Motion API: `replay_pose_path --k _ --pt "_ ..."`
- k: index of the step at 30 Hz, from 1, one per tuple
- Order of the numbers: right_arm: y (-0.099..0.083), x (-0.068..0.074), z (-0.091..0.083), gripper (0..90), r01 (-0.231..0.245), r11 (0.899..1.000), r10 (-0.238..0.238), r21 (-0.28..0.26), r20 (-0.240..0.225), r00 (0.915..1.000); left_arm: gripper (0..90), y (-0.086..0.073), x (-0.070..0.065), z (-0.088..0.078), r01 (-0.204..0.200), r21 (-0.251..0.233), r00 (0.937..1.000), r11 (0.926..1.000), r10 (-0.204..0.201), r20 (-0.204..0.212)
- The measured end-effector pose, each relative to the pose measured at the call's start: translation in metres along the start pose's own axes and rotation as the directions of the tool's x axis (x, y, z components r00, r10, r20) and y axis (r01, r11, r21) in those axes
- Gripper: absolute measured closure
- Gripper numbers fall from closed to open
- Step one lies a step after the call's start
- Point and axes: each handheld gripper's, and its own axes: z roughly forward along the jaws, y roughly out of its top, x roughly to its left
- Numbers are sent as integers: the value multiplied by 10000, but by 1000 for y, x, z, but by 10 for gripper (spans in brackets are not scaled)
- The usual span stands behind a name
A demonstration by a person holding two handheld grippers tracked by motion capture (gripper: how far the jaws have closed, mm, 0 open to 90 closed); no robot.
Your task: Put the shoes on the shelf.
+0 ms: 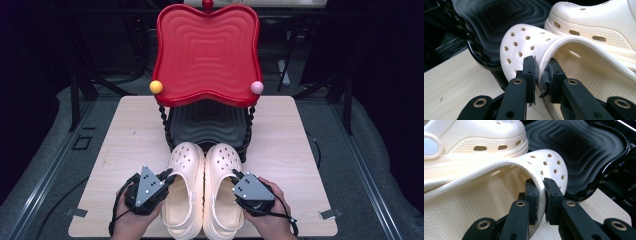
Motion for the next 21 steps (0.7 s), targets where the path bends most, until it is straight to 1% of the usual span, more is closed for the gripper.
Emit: replay_pose_path --k 5,8,9,10,13,16,18,19,20,21 --pt "9 -10 3 824 -227 9997 227 -92 60 9997 800 9 7 5 143 -188 9998 9997 -145 -135" --pt "14 -14 7 824 -226 9996 228 -147 163 9996 800 16 11 10 4 -212 9996 9998 -10 -279" --pt "15 -15 9 824 -214 9996 217 -167 177 9996 800 16 11 10 4 -212 9996 9998 -10 -279" --pt "17 -16 11 824 -187 9997 191 -151 253 9995 800 21 14 14 -51 -208 9994 9998 44 -348" --pt "21 -22 19 824 -166 9997 173 -172 357 9992 799 28 19 21 -113 -190 9985 9998 102 -540" --pt "26 -29 28 824 -292 9993 302 -220 452 9985 799 34 24 30 -101 -234 9975 9997 85 -697" --pt "29 -34 34 823 -297 9993 310 -218 577 9979 799 39 26 37 -178 -228 9968 9996 160 -779" --pt "31 -36 37 823 -328 9992 342 -219 630 9974 798 39 26 37 -178 -228 9968 9996 160 -779" --pt "32 -38 40 823 -272 9994 287 -235 696 9972 798 43 28 44 -264 -210 9955 9994 244 -918" --pt "34 -39 43 822 -252 9995 267 -206 772 9967 798 45 29 48 -273 -210 9948 9994 251 -986"
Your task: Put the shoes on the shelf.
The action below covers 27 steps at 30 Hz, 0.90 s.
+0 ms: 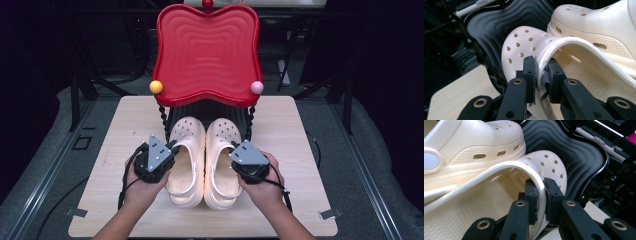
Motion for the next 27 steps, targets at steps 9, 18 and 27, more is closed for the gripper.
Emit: replay_pose_path --k 9,18,27 --pt "5 -12 33 816 -87 9999 82 140 350 9994 796 4 8 34 441 70 9989 9990 -440 -160" --pt "8 -14 56 815 -376 9993 371 63 706 9968 795 8 13 56 664 -190 9966 9976 -673 -478" --pt "16 -16 68 810 -735 9968 769 -329 1200 9898 795 16 16 70 888 -542 9939 9946 -920 -606"
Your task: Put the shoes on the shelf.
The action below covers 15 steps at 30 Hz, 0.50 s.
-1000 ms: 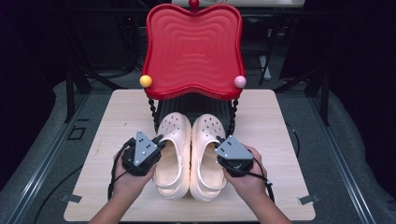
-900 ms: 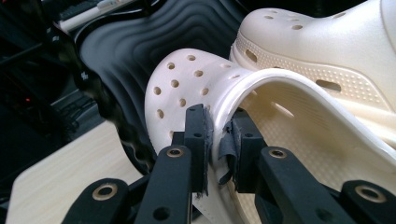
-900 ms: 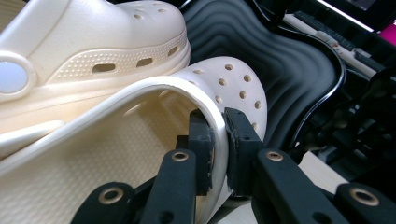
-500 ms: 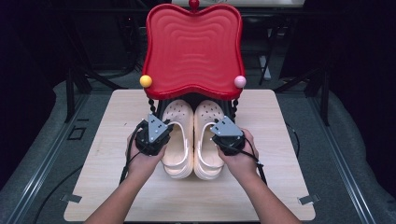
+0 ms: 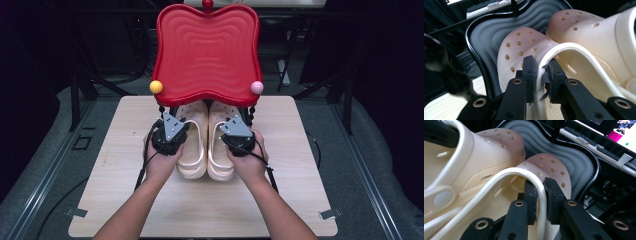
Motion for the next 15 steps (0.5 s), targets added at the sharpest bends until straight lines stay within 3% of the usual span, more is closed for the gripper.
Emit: replay_pose_path --k 5,15 --pt "-3 1 8 807 -107 9999 107 -6 23 9999 792 -3 -2 8 -112 -44 9999 9999 112 4" --pt "-7 4 8 785 222 9997 -222 -36 84 9997 767 -9 -4 5 -136 -304 9999 9994 136 -4"
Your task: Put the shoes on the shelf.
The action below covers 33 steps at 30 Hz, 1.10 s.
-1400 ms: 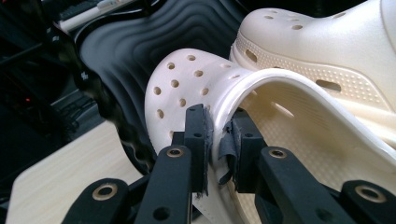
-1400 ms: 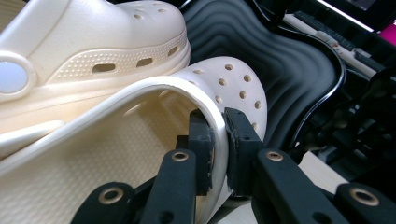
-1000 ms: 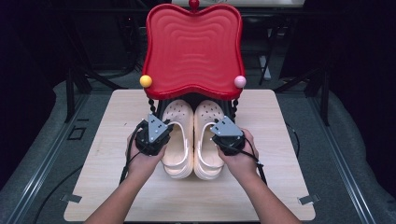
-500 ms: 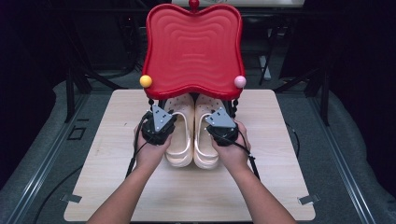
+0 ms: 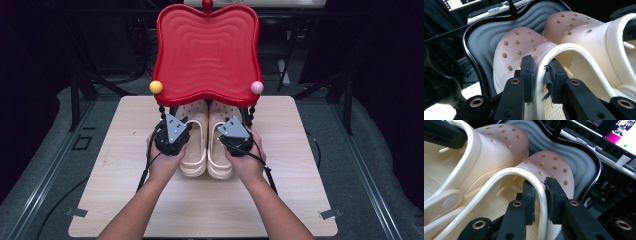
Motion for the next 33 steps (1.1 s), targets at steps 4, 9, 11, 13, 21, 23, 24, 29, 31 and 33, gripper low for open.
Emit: replay_pose_path --k 4,9,11,13,21,23,24,29,31,33 --pt "0 -2 -1 726 17 9999 -17 148 22 10000 749 0 1 -1 -116 70 9999 9999 116 -40" --pt "-1 -5 -1 666 -105 9998 108 195 -145 9998 697 0 3 -3 -186 165 9998 9997 187 -39" --pt "-1 -6 -1 643 -151 9996 155 223 -185 9997 666 0 4 -3 -43 232 10000 9997 43 13" --pt "-1 -5 -2 597 -137 9993 144 340 -192 9997 609 -1 7 -3 238 253 9997 9994 -240 70" --pt "-3 -6 -3 529 128 9974 -122 702 -85 9999 496 -2 5 -5 48 241 9999 9997 -51 100" --pt "-3 -6 -3 527 140 9973 -135 725 -68 9999 492 -2 5 -6 4 237 10000 9997 -6 72" --pt "-3 -6 -4 525 121 9976 -116 684 -83 9999 488 -3 5 -6 15 188 9999 9998 -18 154" --pt "-3 -8 -12 513 242 9969 -233 747 -126 9996 462 -4 4 -12 23 314 9995 9995 -33 328" --pt "-3 -9 -16 512 276 9969 -265 740 -155 9995 462 -4 4 -18 65 305 9990 9995 -78 436" --pt "-2 -10 -22 510 270 9970 -253 725 -243 9994 462 -3 4 -21 31 343 9988 9994 -48 492"
